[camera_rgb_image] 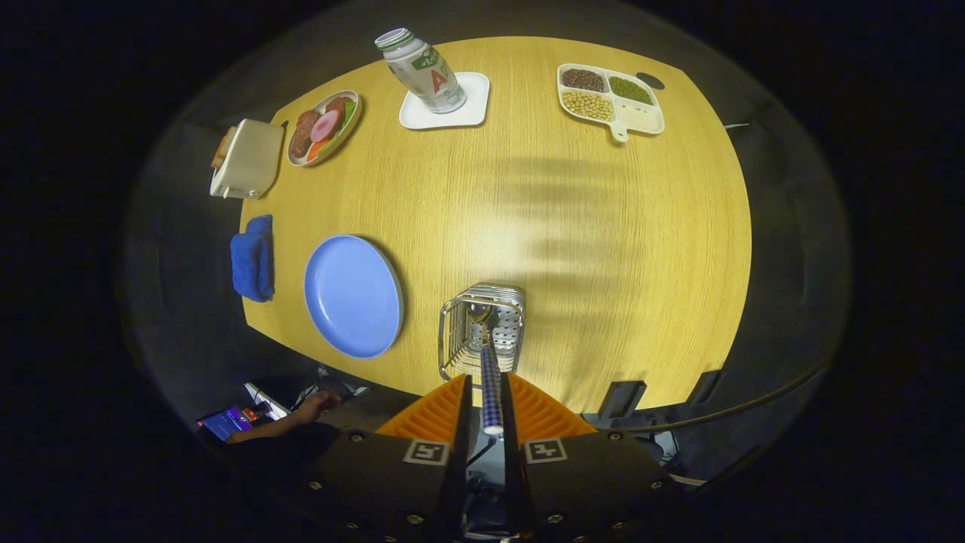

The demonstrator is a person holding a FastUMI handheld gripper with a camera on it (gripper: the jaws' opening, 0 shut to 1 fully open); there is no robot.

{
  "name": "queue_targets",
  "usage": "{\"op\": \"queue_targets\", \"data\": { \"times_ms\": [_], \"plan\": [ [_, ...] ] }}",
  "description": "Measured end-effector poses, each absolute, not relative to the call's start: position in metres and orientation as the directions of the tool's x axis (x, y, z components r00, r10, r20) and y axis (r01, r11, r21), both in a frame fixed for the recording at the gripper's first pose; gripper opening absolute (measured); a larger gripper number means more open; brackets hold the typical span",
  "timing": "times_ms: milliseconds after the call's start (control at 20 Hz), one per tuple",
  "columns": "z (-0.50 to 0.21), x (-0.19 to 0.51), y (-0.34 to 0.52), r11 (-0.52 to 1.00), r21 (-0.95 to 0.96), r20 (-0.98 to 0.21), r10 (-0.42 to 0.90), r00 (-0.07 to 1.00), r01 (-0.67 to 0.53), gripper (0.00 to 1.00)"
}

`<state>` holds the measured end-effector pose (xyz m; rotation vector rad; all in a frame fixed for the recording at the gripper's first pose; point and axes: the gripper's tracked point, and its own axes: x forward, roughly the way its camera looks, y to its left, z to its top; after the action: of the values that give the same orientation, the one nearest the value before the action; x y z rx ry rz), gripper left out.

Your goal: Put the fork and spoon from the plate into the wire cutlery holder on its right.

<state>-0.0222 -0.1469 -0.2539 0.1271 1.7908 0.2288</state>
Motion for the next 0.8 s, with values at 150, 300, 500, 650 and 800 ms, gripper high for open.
{"op": "queue_targets", "data": {
  "times_ms": [150, 300, 500, 650, 800],
  "plan": [
    [-0.252, -0.019, -0.151, 0.978, 0.207, -0.959, 0.200, -0.199, -0.016, 0.74],
    [-0.245, -0.026, -0.153, 0.979, 0.203, -0.969, 0.203, -0.144, 0.013, 1.00],
    [-0.226, -0.041, -0.130, 0.963, 0.260, -0.965, 0.262, -0.019, 0.077, 1.00],
    [-0.210, -0.048, -0.099, 0.946, 0.308, -0.947, 0.295, 0.123, 0.103, 0.98],
    [-0.195, -0.043, -0.065, 0.942, 0.326, -0.908, 0.291, 0.300, 0.074, 0.98]
  ]
}}
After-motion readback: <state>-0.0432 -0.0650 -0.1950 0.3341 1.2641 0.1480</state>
